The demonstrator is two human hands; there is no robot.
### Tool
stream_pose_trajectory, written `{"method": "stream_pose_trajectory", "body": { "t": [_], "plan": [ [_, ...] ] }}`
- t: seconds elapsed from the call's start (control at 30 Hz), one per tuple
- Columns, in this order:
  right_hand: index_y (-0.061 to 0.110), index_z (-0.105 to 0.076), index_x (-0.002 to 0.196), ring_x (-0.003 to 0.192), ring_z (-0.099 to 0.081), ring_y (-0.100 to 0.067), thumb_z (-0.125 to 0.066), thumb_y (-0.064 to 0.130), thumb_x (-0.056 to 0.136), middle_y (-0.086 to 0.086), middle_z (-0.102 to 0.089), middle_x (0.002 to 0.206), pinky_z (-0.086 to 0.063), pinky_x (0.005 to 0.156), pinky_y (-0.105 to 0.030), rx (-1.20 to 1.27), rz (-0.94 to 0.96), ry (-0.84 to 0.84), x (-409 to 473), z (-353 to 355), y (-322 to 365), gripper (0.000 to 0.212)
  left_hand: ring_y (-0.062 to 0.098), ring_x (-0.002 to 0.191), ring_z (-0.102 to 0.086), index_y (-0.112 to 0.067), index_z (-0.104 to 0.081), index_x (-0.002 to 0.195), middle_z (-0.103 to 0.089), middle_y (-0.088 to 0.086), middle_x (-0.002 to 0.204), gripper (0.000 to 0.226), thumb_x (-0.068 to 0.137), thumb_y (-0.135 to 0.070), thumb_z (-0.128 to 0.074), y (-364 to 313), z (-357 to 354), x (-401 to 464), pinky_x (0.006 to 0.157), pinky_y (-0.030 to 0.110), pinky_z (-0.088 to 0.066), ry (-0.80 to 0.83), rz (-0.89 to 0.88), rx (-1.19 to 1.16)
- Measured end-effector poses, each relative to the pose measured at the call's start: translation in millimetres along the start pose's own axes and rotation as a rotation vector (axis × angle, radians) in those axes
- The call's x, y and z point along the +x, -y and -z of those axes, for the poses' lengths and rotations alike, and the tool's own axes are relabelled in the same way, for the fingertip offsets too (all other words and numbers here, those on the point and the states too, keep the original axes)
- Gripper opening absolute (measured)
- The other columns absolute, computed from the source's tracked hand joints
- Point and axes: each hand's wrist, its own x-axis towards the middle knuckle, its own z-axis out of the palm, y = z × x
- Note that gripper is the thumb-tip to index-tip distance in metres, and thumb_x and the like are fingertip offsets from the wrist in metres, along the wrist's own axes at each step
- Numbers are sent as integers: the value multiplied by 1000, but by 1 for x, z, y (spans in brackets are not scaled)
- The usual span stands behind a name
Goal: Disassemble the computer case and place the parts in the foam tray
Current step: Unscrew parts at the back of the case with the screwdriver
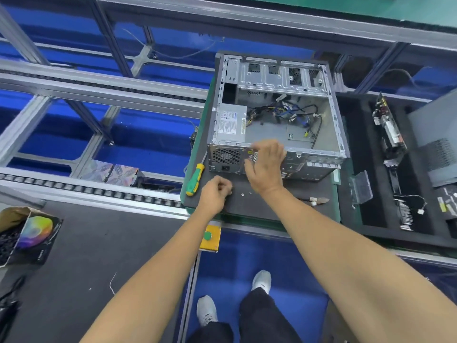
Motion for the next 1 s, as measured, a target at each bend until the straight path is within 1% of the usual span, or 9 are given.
{"method": "stream_pose_trajectory", "body": {
  "t": [0.07, 0.13, 0.27, 0.37, 0.43, 0.5, 0.63, 0.83, 1.0],
  "plan": [
    [12, -56, 106, 90, -51, -31, -61, 18, 78, -12, -59, 98, -30, 81, -40, -71, 120, 264, -31, 9, -17, 29, 14, 82, -64, -10, -66, 105, -68, 4, 87, 14, 103, -4, -53, -5, 0, 2, 65, 19, -51, -3, 150, -274],
    [10, -56, 112, 84, -60, -36, -68, 23, 83, -11, -66, 101, -34, 74, -40, -147, 84, 570, -49, 11, -32, 33, 12, 74, -60, -10, -67, 102, -62, 2, 82, 25, 105, -2, -43, -11, -1, 3, 59, 19, -44, 1, 279, -480],
    [18, -30, 137, 91, -65, -38, -51, 40, 97, -8, -65, 119, -39, 65, -39, -288, -75, 939, -55, -5, -43, 50, 12, 57, -37, -8, -59, 85, -45, 2, 71, 29, 96, -1, -33, -19, -2, 5, 51, 24, -26, 46, 389, -553],
    [17, -28, 145, 96, -66, -37, -52, 41, 99, -11, -65, 115, -40, 66, -39, -328, -56, 1004, -49, -20, -43, 57, 13, 56, -35, -10, -56, 79, -44, 3, 71, 21, 93, -6, -41, -23, 0, 10, 50, 25, -26, 29, 390, -457],
    [16, -34, 144, 101, -65, -37, -52, 36, 100, -14, -65, 117, -39, 69, -40, -313, -23, 1041, -44, -26, -42, 52, 13, 62, -43, -10, -60, 89, -50, 1, 74, 9, 95, -15, -55, -23, 3, 12, 56, 28, -33, 84, 236, -117],
    [14, -43, 136, 105, -63, -37, -50, 30, 101, -15, -64, 117, -38, 71, -39, -262, -24, 1079, -40, -29, -43, 39, 12, 65, -45, -10, -59, 100, -52, 0, 74, 18, 93, -22, -70, -17, 0, 12, 61, 27, -37, 171, 21, 196],
    [13, -51, 120, 102, -62, -37, -48, 28, 102, -14, -64, 114, -40, 70, -39, -160, -92, 1085, -34, -21, -50, 23, 7, 62, -41, -10, -62, 103, -47, -5, 70, 27, 88, -22, -80, -17, -8, 16, 57, 19, -32, 182, -201, 346],
    [16, -50, 106, 89, -59, -34, -49, 24, 98, -7, -59, 98, -41, 68, -39, -84, -158, 985, -35, 9, -70, 11, 17, 79, -50, -16, -56, 99, -51, -5, 85, 30, 84, -16, -81, -18, -27, 23, 67, 31, -34, 282, -174, 530],
    [23, -44, 96, 83, -56, -30, -49, 25, 96, -1, -57, 92, -44, 70, -41, -12, -199, 966, -37, 19, -80, 5, 19, 89, -55, -18, -54, 94, -57, -1, 96, 20, 95, -31, -70, -22, -32, 27, 72, 34, -37, 306, -125, 680]
  ]
}}
